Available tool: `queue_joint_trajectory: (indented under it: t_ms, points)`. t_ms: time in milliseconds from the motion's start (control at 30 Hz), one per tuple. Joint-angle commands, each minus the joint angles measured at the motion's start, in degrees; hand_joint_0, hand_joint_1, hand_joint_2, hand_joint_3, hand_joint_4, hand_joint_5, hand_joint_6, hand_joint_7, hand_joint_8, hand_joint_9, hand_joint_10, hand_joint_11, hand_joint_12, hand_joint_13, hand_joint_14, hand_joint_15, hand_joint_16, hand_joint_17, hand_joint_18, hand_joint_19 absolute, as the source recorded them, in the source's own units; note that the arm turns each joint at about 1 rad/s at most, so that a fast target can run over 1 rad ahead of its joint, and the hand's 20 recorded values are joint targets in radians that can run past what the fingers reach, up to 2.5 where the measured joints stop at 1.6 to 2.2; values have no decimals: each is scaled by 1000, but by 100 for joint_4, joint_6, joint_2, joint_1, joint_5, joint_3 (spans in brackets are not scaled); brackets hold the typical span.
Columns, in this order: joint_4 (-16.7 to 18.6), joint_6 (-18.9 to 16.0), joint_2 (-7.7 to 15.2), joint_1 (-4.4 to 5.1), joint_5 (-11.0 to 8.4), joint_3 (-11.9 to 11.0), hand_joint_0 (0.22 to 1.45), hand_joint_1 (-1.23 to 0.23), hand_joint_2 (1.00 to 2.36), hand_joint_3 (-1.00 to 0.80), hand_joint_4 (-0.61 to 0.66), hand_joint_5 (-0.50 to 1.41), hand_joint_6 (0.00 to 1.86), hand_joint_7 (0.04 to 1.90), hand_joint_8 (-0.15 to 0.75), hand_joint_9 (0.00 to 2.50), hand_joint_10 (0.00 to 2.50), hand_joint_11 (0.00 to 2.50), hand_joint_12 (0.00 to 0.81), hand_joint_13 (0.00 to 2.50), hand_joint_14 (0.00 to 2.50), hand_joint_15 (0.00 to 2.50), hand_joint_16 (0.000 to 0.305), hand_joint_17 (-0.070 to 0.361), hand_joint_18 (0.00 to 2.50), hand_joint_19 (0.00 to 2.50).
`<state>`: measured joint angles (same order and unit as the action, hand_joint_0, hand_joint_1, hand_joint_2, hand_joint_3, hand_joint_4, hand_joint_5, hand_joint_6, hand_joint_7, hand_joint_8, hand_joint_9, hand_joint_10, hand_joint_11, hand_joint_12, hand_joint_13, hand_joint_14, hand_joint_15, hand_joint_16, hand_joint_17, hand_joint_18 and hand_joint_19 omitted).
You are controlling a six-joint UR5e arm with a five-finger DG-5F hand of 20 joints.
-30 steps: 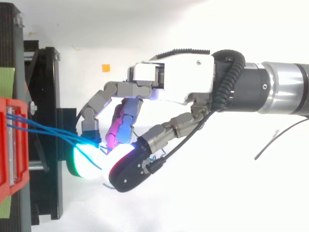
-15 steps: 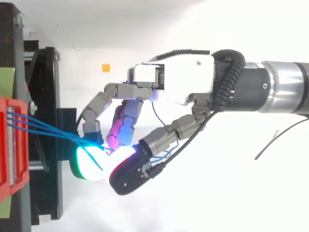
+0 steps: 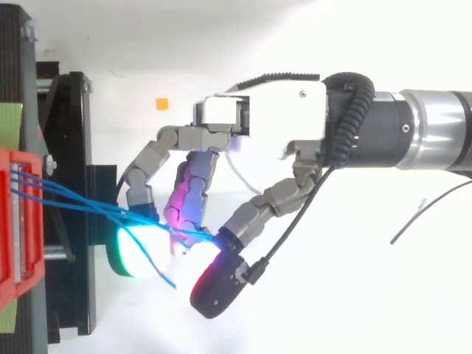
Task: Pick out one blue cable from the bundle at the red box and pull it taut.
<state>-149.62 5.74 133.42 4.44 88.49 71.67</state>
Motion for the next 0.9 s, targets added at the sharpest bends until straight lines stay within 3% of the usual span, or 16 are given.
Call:
queue_joint_trajectory:
  t_ms: [0,33,67,200,367,467,600,767,867]
  points:
    - [-85,15,0,-4,10,-30,472,-796,1000,-500,24,-92,915,757,252,1331,26,949,362,1058,23,638,47,106,907,601]
    - [-111,24,0,-13,10,-30,474,-784,1000,-500,21,-92,907,766,255,1331,27,935,360,1057,21,633,47,106,905,604]
    - [-137,41,0,-13,1,-30,478,-657,1000,-500,22,-90,892,766,252,1329,25,929,364,1052,22,631,47,106,901,612]
    - [-252,103,0,-22,-16,-30,552,-454,1000,-500,-1,-92,870,818,235,1325,27,920,344,1037,22,650,43,97,856,661]
    - [-357,305,0,-57,1,-56,571,-490,1003,-461,3,-92,868,822,247,1327,27,922,349,1033,24,651,43,97,843,671]
    - [-471,446,-9,-84,1,-179,566,-533,1010,-392,5,-94,868,829,253,1321,27,919,353,1030,22,657,43,98,843,672]
    - [-928,789,0,-127,-16,-487,564,-572,1010,-374,21,-101,872,829,251,1308,27,924,356,1024,24,654,44,99,841,672]
    - [-1113,1035,0,-119,-25,-601,557,-590,1008,-405,36,-107,876,820,252,1297,27,914,355,1023,24,657,45,101,842,670]
    - [-1113,1114,-9,-101,-42,-610,553,-510,1006,-435,31,-108,878,819,254,1300,26,912,355,1024,22,661,45,101,841,676]
